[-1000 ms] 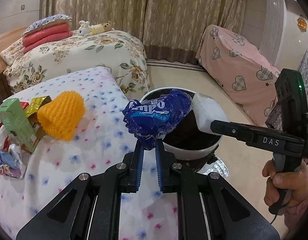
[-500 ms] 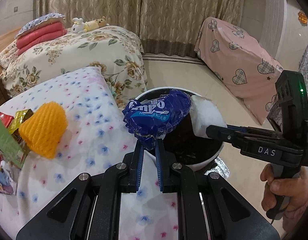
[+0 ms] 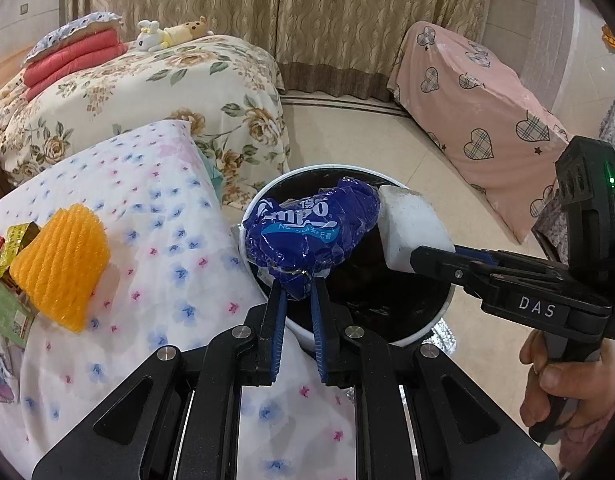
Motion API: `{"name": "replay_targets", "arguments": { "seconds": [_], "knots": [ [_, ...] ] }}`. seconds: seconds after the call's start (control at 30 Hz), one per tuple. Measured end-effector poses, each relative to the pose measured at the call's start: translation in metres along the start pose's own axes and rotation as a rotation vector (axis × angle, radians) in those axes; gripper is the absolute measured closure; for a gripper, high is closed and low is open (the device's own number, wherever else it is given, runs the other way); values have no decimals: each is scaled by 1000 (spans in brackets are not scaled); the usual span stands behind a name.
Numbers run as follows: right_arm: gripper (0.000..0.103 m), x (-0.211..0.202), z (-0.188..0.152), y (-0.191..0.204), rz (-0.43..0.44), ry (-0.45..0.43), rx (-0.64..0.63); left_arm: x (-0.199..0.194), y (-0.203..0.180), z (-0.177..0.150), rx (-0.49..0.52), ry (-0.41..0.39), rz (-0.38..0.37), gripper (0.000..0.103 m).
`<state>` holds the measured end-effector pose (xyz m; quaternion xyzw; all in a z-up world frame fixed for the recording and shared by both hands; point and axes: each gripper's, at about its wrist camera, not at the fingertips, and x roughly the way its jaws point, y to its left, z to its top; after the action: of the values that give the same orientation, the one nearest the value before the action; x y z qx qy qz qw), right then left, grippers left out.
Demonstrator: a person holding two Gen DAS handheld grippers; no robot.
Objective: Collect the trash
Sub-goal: 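Carry both items over the trash bin and open both tools to drop them, then move both tools back over the bed toward the remaining trash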
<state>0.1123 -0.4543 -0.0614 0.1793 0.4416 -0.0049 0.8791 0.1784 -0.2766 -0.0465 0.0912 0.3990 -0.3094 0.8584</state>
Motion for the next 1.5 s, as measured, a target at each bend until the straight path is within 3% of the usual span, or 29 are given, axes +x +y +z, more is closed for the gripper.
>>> {"name": "replay_targets", "arguments": {
  "seconds": [0.1, 0.13, 0.2, 0.23, 0.37, 0.47, 0.73, 1.5],
  "knots": [
    [55, 2, 2, -4, -1, 6, 15, 1, 1, 0, -4, 6, 4, 77],
    [52, 2, 3, -5, -4, 7, 20, 0, 1, 0, -7, 2, 10, 67],
    [34, 1, 3, -5, -17, -1, 25, -6, 3, -3, -18, -17, 18, 55],
    [32, 0, 3, -5, -16, -5, 27, -9, 5, -5, -25, -24, 19, 49],
    [24, -5, 1, -1, -17, -17, 27, -18, 13, -11, -55, -33, 38, 35],
    [17, -9, -1, 4, -10, -27, 26, -29, 25, -23, -104, -45, 45, 30],
    [12, -13, -8, 25, 35, -27, 48, -63, 59, -53, -217, -90, 83, 28],
    [10, 21, -38, 146, 159, 43, -135, -124, 156, -130, -465, -148, 243, 28]
  ]
}}
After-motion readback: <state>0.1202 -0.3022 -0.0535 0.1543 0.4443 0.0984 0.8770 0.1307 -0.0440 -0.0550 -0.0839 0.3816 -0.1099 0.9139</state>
